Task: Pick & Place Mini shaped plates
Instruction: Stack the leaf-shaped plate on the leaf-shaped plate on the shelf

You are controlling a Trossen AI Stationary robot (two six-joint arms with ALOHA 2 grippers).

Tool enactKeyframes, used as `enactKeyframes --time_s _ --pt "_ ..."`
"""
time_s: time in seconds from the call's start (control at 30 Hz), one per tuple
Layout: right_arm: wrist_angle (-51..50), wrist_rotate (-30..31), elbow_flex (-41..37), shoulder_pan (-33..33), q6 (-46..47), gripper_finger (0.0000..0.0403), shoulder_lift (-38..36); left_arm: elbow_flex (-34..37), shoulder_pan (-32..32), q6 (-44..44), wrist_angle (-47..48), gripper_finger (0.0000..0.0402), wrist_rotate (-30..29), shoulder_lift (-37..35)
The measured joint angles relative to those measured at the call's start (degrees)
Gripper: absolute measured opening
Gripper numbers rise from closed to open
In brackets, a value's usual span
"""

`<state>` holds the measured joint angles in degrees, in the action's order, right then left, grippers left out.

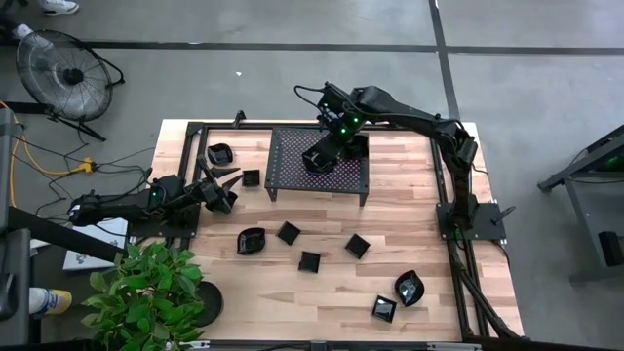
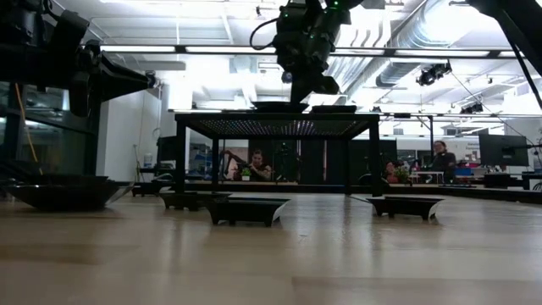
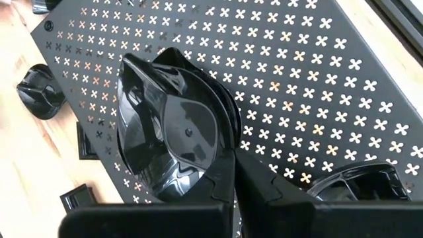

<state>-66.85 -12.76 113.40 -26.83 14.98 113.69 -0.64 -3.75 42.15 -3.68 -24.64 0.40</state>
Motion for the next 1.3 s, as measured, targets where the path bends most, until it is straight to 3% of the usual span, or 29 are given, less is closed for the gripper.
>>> enactKeyframes --time_s 0.87,1.3 --pt "0.07 -0.89 0.02 0.0 -2.12 0.0001 0.0 0.0 0.0 0.0 -0.02 0.0092 -0.01 0.0" --pt "0.63 -0.91 0.02 0.0 -2.43 0.0073 0.0 0.0 0.01 -0.02 -0.02 0.0092 0.0 0.0"
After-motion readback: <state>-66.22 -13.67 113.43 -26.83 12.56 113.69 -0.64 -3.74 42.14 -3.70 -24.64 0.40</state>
